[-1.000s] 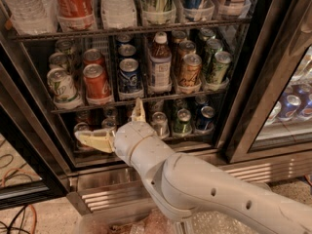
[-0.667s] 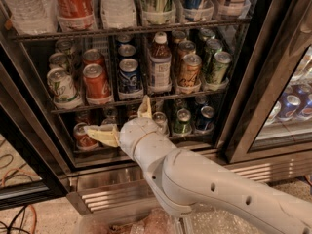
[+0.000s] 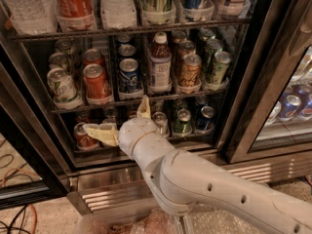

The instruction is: Pick pepsi can from middle shelf of fridge

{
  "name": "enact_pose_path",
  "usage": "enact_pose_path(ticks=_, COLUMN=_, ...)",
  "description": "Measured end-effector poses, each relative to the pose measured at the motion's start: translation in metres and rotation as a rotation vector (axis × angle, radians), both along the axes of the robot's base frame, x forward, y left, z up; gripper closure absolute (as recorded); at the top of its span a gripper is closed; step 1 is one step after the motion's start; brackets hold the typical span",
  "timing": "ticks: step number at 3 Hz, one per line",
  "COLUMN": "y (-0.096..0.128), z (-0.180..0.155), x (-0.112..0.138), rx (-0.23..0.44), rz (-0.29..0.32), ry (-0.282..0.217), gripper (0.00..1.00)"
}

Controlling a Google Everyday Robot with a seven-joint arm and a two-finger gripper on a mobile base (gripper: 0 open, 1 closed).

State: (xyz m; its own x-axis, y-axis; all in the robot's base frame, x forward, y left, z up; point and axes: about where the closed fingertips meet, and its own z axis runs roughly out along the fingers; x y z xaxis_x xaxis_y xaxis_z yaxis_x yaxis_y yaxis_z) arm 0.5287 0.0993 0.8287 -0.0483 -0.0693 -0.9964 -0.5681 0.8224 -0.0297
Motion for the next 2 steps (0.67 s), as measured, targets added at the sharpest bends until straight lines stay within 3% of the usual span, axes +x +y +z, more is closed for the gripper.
enact_pose_path(ticks=2, y=-0.0011, z=-0.0101, x=0.0189, rx=0.023, rz=-0.057, ry=-0.038, gripper=0.00)
